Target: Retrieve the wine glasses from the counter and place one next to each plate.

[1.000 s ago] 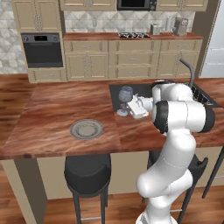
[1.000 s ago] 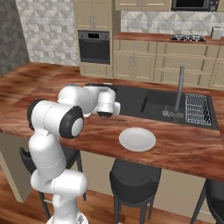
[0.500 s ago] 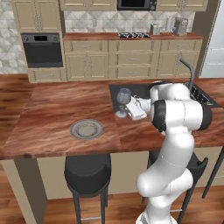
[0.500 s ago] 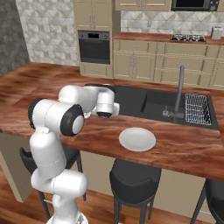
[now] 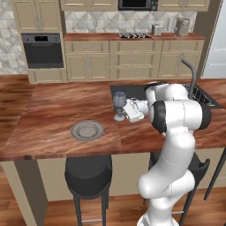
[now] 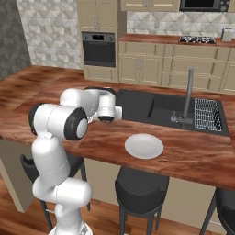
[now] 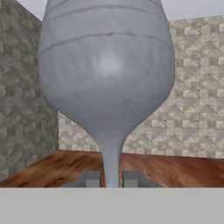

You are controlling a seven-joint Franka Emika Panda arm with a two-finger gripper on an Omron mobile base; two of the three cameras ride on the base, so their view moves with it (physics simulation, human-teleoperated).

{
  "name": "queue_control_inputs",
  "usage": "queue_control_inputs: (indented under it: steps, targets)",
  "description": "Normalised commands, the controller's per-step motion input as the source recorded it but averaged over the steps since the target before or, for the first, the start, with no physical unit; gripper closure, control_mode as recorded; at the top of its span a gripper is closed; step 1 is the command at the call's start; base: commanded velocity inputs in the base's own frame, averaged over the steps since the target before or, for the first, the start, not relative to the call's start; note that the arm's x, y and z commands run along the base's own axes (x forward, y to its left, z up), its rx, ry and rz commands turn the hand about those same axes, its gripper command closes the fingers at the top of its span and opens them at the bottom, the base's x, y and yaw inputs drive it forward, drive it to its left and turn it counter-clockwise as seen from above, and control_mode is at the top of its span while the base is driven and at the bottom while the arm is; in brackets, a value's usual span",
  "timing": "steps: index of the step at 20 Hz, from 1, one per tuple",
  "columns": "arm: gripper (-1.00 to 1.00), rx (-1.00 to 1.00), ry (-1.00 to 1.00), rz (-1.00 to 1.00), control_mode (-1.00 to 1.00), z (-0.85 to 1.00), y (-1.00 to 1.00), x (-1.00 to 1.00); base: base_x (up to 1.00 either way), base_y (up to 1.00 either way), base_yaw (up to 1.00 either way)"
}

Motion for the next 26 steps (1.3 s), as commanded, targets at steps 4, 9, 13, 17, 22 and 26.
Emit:
queue_control_inputs:
  steps: [4,9,13,17,22,26]
  targets:
    - [1.00,-0.02,0.04,-0.04,-1.00,-0.23,0.05,0.12,0.00,0.00,0.00]
    - [1.00,0.00,0.01,-0.01,-1.00,-0.28,0.00,0.07,0.00,0.00,0.00]
    - [1.00,0.00,0.00,0.00,-1.00,-0.26,0.00,0.03,0.00,0.00,0.00]
    - [1.00,0.00,0.00,0.00,-1.00,-0.22,0.00,0.04,0.00,0.00,0.00]
    - [1.00,0.00,0.00,0.00,-1.00,-0.22,0.00,0.05,0.00,0.00,0.00]
    - [1.00,0.00,0.00,0.00,-1.00,-0.21,0.00,0.09,0.00,0.00,0.00]
